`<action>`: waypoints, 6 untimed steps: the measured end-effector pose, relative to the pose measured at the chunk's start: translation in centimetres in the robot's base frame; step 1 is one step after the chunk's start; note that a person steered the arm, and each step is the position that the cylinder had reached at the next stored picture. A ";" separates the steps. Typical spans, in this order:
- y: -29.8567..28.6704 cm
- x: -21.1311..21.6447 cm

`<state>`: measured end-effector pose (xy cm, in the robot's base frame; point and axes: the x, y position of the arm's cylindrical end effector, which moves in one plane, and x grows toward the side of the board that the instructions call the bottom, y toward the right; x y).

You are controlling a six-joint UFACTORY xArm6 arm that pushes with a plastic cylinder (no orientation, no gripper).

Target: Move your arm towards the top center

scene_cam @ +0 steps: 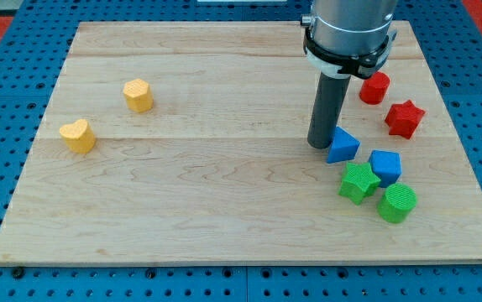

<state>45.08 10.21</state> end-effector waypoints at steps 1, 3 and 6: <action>-1.5 -2.6; -2.9 -12.6; -2.8 -19.1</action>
